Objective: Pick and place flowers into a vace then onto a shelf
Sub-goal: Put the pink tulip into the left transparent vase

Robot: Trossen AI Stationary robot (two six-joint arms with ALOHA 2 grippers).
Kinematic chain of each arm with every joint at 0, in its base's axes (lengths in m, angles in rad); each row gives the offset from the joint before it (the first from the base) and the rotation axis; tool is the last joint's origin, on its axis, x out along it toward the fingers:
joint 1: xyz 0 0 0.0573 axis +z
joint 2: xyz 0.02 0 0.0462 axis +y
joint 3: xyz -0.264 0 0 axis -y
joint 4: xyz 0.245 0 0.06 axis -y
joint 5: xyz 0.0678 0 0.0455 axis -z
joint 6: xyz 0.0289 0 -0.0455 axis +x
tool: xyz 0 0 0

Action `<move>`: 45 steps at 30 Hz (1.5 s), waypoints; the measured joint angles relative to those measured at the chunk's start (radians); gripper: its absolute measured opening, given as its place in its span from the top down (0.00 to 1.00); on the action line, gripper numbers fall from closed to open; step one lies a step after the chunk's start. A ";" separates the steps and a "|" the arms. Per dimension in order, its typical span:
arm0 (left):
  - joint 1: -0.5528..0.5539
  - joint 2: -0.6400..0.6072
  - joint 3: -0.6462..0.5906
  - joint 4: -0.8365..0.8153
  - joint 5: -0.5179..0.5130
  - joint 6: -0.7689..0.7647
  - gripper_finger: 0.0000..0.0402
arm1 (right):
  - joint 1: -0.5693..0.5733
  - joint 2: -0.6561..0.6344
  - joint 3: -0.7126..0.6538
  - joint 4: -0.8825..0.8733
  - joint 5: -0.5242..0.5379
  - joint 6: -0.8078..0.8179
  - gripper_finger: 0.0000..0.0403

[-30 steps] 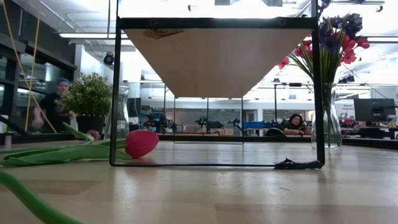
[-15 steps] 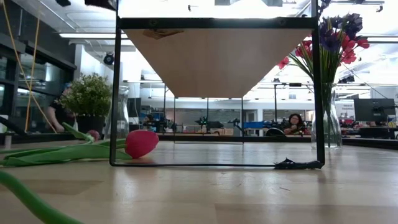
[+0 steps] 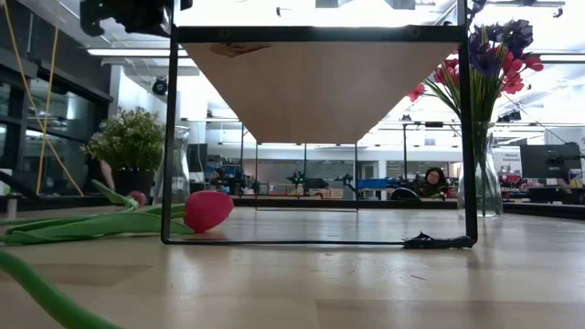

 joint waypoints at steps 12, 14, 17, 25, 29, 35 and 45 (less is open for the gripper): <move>0.078 0.000 -0.107 0.151 -0.001 0.000 0.95 | 0.000 0.000 0.000 0.000 -0.001 0.000 0.55; 0.084 0.000 -0.126 0.177 0.000 0.000 0.95 | 0.000 0.000 0.000 0.000 -0.001 0.000 0.55; 0.084 0.000 -0.150 0.216 -0.001 0.005 0.95 | 0.000 0.000 0.000 0.000 -0.001 0.000 0.55; 0.084 0.000 -0.217 0.326 -0.001 0.010 0.95 | 0.000 0.000 0.000 0.000 -0.001 -0.001 0.55; 0.083 0.000 -0.235 0.364 0.015 0.026 0.95 | 0.000 0.000 0.000 0.000 -0.001 -0.001 0.55; 0.083 0.000 -0.239 0.467 0.050 0.156 0.95 | 0.000 0.000 0.000 0.000 -0.001 -0.001 0.55; 0.083 0.000 -0.239 0.562 0.103 0.297 0.90 | 0.000 0.000 0.000 0.000 -0.008 -0.001 0.55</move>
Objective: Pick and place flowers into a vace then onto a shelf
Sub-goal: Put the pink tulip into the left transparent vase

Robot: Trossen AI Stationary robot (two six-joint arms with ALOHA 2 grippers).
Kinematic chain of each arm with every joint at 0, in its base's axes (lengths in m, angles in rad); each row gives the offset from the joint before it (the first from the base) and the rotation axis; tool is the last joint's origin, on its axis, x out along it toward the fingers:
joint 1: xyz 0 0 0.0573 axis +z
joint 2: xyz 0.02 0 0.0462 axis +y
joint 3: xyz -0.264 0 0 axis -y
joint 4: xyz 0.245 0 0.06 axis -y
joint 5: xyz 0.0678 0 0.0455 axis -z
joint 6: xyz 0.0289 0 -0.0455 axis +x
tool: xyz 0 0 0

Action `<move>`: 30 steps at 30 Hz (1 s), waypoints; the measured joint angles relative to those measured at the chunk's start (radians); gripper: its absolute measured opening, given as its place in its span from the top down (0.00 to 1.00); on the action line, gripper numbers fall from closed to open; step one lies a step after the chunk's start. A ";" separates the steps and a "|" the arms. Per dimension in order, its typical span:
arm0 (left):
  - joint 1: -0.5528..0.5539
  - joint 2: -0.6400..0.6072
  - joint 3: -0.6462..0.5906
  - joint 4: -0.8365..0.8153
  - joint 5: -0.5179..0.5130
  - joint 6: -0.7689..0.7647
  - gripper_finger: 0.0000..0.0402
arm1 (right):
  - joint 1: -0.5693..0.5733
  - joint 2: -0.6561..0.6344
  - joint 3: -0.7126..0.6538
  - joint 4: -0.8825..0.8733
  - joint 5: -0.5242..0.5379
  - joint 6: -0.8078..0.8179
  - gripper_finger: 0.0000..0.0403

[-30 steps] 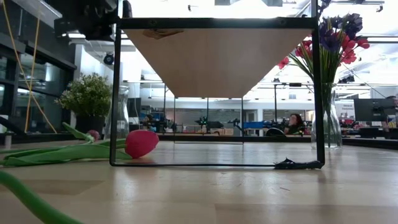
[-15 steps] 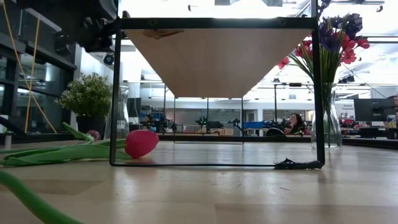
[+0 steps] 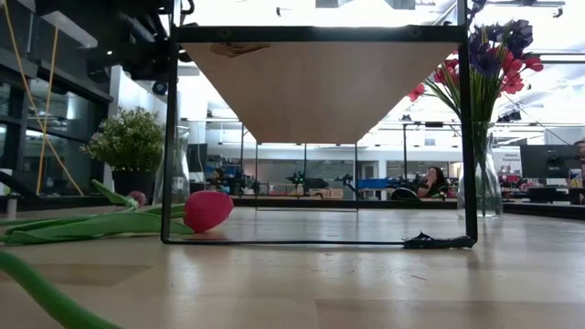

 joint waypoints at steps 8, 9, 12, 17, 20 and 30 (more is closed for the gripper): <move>0.000 0.000 0.000 0.005 0.023 0.000 0.89 | 0.000 0.000 0.000 0.000 -0.007 0.000 0.55; -0.001 0.000 0.000 0.005 0.023 0.000 0.89 | 0.000 0.000 0.000 0.000 -0.013 0.000 0.55; -0.002 0.000 0.000 0.008 0.029 0.000 0.89 | 0.000 0.000 0.000 0.000 -0.020 0.000 0.55; -0.002 0.000 0.000 0.010 0.060 0.000 0.89 | 0.000 0.000 0.000 0.000 -0.020 0.000 0.55; -0.002 0.000 0.000 0.021 0.067 0.000 0.89 | 0.000 0.000 0.000 0.000 -0.020 0.000 0.55; -0.002 0.000 0.000 0.030 0.104 0.000 0.89 | 0.000 0.000 0.000 0.000 -0.020 0.000 0.55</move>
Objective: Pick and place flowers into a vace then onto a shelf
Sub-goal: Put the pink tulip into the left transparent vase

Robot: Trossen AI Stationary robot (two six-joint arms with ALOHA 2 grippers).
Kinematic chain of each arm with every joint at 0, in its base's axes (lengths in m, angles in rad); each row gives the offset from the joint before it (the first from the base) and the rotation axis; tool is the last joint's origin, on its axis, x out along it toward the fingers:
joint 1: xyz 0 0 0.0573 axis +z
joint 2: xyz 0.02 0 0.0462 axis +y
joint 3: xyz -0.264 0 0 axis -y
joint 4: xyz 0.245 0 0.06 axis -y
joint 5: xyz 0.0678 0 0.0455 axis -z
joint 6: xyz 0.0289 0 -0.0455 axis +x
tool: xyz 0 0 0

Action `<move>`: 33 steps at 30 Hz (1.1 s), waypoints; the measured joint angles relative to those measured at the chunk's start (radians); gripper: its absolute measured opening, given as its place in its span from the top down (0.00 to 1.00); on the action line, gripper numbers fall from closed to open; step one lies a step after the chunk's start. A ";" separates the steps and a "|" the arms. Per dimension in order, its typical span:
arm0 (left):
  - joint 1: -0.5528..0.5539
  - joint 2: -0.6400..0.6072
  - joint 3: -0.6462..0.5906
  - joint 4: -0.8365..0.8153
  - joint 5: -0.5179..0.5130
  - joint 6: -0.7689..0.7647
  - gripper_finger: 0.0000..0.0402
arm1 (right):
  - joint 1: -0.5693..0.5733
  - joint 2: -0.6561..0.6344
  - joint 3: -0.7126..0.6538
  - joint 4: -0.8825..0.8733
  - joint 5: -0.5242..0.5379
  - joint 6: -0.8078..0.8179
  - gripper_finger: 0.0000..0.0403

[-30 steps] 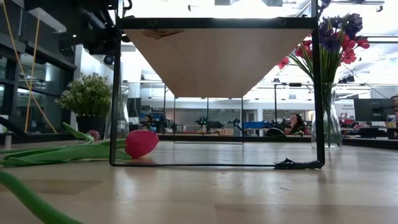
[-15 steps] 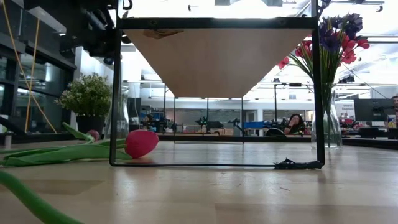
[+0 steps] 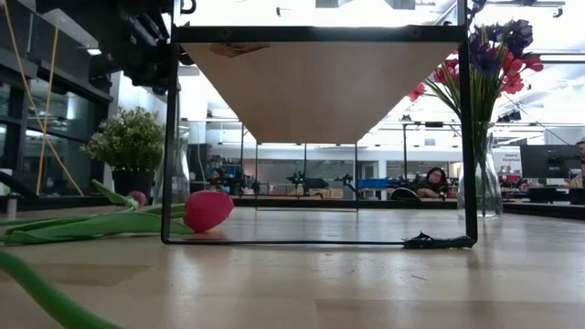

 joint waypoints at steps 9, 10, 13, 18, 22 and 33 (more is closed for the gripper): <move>0.000 0.000 0.000 0.028 0.022 0.000 0.68 | 0.000 0.000 0.000 0.000 0.000 0.000 0.55; 0.000 0.000 0.000 0.027 0.022 0.000 0.66 | 0.000 0.000 0.000 0.000 0.000 0.000 0.55; 0.000 0.000 0.000 0.027 0.034 0.000 0.59 | 0.000 0.000 0.000 0.000 -0.012 0.000 0.55; 0.000 -0.007 0.000 0.026 0.085 0.000 0.50 | 0.000 0.000 0.000 0.000 -0.016 0.000 0.55; 0.000 -0.024 0.005 0.019 0.115 0.000 0.45 | 0.000 0.000 0.000 -0.001 -0.016 0.000 0.55; 0.000 -0.093 0.081 0.014 0.201 0.235 0.38 | 0.000 0.000 0.000 -0.001 -0.016 -0.023 0.55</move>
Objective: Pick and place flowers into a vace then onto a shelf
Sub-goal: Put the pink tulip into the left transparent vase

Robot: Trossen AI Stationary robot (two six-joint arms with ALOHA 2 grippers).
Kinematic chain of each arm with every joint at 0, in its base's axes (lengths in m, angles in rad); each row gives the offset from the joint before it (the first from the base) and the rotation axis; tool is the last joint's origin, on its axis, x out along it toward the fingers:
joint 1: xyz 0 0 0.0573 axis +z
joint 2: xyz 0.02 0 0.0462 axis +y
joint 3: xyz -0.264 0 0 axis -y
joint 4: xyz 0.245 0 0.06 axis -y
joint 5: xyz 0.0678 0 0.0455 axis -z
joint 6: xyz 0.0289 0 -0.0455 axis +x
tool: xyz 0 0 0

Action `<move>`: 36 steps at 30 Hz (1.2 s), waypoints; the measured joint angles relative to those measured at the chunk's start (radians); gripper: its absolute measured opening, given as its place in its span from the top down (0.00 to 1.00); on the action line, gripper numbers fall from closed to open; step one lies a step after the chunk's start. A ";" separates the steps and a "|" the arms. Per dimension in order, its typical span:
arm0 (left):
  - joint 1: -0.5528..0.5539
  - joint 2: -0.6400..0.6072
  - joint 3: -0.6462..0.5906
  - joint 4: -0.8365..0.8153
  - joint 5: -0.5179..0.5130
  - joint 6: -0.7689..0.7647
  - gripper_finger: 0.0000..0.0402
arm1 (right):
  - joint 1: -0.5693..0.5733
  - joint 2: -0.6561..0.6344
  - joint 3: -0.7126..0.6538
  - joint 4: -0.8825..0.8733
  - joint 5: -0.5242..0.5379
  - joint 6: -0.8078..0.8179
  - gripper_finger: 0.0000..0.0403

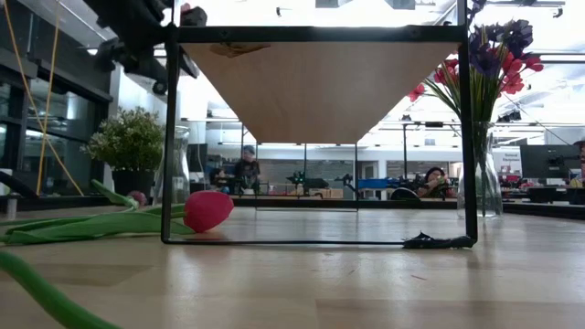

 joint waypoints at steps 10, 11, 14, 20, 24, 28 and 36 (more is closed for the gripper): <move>0.000 -0.098 0.035 -0.002 0.131 0.178 0.39 | 0.000 0.000 0.000 0.000 -0.002 -0.010 0.55; 0.000 -0.112 0.035 -0.002 0.140 0.189 0.39 | 0.000 0.000 0.000 0.000 -0.002 -0.010 0.55; 0.000 -0.157 0.035 -0.006 0.169 0.215 0.39 | 0.000 0.000 0.000 0.000 -0.002 -0.010 0.55; 0.000 -0.245 0.035 -0.005 0.229 0.271 0.41 | 0.000 0.000 0.000 0.000 -0.002 -0.010 0.55; 0.000 -0.284 0.035 -0.004 0.255 0.306 0.42 | 0.000 0.000 0.000 0.000 -0.002 -0.010 0.55; 0.000 -0.287 0.035 -0.005 0.258 0.308 0.42 | 0.000 0.000 0.000 0.000 -0.002 -0.010 0.55; 0.000 -0.294 0.035 -0.010 0.265 0.374 0.42 | 0.000 0.000 0.000 0.000 -0.003 -0.010 0.55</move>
